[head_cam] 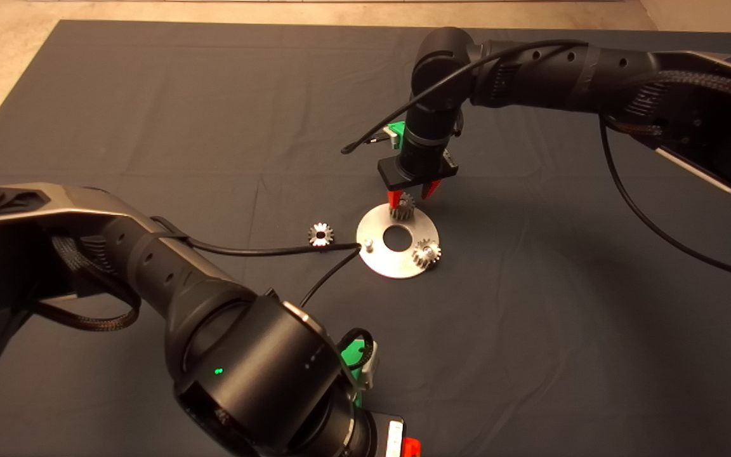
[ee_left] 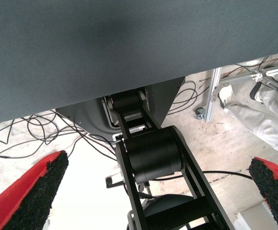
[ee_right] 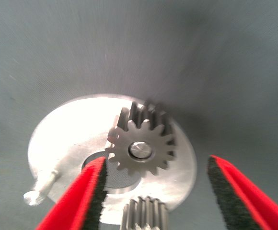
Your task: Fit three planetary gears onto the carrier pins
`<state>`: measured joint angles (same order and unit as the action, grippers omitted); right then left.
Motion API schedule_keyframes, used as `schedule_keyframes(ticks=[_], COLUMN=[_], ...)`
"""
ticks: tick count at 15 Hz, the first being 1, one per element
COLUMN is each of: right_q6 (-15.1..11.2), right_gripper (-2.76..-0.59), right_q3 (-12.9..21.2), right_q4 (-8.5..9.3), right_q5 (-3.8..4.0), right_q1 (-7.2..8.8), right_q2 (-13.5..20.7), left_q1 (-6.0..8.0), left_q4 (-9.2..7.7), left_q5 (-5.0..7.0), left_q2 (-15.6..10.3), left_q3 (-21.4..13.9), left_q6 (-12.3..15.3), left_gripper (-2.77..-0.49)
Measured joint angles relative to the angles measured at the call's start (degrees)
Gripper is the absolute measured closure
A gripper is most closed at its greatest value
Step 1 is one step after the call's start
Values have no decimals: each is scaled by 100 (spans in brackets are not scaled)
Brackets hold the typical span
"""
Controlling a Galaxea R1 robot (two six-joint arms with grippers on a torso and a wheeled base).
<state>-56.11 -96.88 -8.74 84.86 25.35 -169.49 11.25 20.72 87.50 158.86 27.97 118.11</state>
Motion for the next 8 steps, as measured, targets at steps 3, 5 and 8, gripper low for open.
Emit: schedule_keyframes(ticks=[3, 5, 8], right_q6=[0, 0, 2], right_gripper=[-163, -173, -189], right_q3=[247, 317, 787], right_q4=[-2, 1, 1], right_q5=[1, 0, 14], right_q1=[283, 257, 293], right_q2=[28, 31, 340], left_q1=[0, 1, 1], left_q4=[0, 0, 0], left_q5=[1, 0, 0], left_q2=[0, 0, -1], left_q3=[0, 1, 84], left_q6=[-1, -1, -130], left_gripper=[-275, -275, -275])
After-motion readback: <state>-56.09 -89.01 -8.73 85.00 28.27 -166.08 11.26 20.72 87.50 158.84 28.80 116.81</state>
